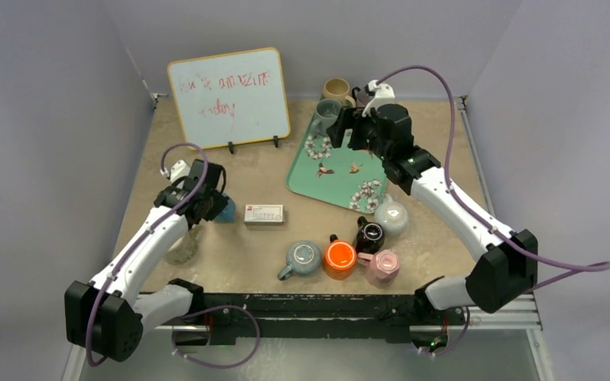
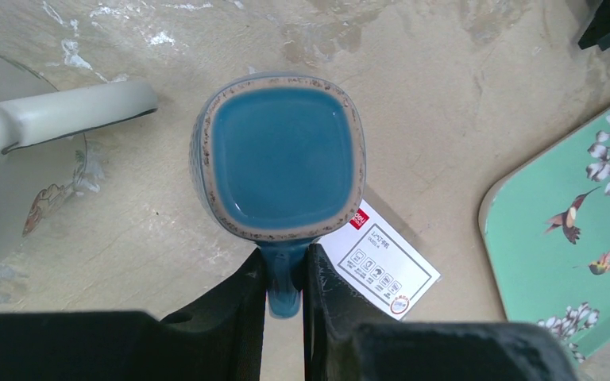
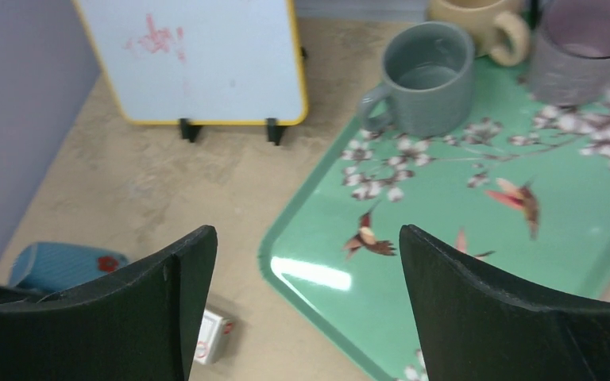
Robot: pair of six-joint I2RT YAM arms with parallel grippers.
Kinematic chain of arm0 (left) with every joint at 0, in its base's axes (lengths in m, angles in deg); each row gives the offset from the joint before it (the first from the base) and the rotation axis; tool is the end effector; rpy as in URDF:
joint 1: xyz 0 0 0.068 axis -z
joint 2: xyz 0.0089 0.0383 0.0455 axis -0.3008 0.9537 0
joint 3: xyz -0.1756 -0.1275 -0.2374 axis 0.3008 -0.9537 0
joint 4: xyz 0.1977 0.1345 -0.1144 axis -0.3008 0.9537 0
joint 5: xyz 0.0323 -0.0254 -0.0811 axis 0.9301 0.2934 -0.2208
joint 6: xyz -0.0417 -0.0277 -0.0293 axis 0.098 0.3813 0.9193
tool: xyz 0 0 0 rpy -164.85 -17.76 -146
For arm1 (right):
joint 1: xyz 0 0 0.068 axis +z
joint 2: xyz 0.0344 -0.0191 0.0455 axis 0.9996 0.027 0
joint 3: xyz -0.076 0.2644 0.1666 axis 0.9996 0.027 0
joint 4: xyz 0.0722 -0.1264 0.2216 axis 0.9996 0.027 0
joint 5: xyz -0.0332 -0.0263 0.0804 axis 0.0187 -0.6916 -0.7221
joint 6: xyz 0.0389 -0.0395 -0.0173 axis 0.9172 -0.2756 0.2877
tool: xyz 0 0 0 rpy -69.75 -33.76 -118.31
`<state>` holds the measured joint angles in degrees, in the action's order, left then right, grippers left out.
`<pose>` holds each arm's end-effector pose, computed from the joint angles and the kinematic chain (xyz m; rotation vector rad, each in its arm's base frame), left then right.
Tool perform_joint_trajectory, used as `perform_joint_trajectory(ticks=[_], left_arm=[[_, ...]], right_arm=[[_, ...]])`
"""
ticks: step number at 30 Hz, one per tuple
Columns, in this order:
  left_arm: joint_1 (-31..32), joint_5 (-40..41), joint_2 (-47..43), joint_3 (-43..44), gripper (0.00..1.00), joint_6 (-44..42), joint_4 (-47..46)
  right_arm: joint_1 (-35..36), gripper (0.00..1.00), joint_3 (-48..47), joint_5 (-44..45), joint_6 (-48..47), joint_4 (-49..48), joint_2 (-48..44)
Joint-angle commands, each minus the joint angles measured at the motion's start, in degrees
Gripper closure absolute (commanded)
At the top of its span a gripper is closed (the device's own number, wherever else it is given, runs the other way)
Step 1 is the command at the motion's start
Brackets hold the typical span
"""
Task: Turn the mug right side up
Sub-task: Turn over the cup at the center of the board.
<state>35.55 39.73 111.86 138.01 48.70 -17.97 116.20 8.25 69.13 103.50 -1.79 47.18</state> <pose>0.1862 -0.0456 0.2947 -1.1190 2.2416 -0.1345 0.2935 0.1513 0.4224 -0.0856 1.7717 0.5402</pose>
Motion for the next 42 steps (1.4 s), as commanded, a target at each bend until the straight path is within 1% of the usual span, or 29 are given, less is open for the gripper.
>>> perform_joint_trajectory(ticks=[1, 4, 6, 8, 13, 16, 19, 22, 27, 29, 32, 33, 36, 38, 42], left_arm=[[0.1, 1.2, -2.4, 0.8, 1.0, -1.2, -2.6], [0.1, -1.0, -3.6, 1.1, 1.0, -2.2, -4.4], [0.1, -3.1, -4.7, 1.2, 1.0, -2.3, -5.5], [0.1, -4.8, -6.5, 0.9, 1.0, -1.9, -6.2], [0.1, -10.2, -13.2, -3.8, 1.0, -3.6, -17.3], [0.1, -12.2, -16.8, -6.5, 1.0, -3.6, -24.3], [0.0, -13.3, -18.0, -7.2, 1.0, -3.6, -27.3], [0.1, -15.3, -18.5, -7.9, 1.0, -4.0, -31.7], [0.0, -17.8, -18.9, -9.8, 1.0, -2.9, -39.5], [0.1, -19.0, -18.9, -10.2, 1.0, -2.4, -42.1], [0.1, -20.9, -18.8, -10.1, 1.0, -2.1, -43.8], [0.1, -21.7, -19.0, -10.1, 1.0, -2.0, -45.9], [0.1, -23.1, -19.5, -11.1, 1.0, -0.8, -48.5], [0.0, -23.8, -20.0, -11.8, 1.0, -0.1, -49.8], [0.1, -25.3, -21.0, -12.2, 1.0, 1.0, -50.4]], right_arm=[[0.4, 0.15, -1.2, -10.1, 6.2, -4.2, 2.6], [1.4, 0.15, -2.3, -11.2, 8.5, -4.1, 4.5], [2.2, 0.15, -1.6, -13.5, 10.6, -6.4, 4.7], [2.4, 0.17, -0.3, -16.7, 16.2, -9.2, 4.7], [3.5, 0.2, 2.6, -24.0, 26.5, -13.1, 5.7], [5.7, 0.22, 6.4, -27.0, 32.4, -18.5, 5.9], [8.4, 0.23, 8.7, -29.2, 36.8, -23.8, 6.3], [10.6, 0.24, 10.5, -30.5, 39.9, -28.7, 7.6], [13.3, 0.23, 8.9, -32.9, 40.8, -31.9, 12.5], [13.5, 0.24, 9.4, -34.3, 43.6, -35.4, 13.8], [13.6, 0.24, 11.8, -33.3, 48.4, -41.3, 14.0], [13.8, 0.24, 12.1, -33.0, 49.1, -42.1, 13.9], [13.8, 0.23, 11.5, -33.0, 49.5, -41.3, 14.0], [13.9, 0.23, 12.4, -32.6, 50.9, -42.8, 14.1], [13.9, 0.25, 14.5, -32.7, 57.4, -53.3, 16.7]])
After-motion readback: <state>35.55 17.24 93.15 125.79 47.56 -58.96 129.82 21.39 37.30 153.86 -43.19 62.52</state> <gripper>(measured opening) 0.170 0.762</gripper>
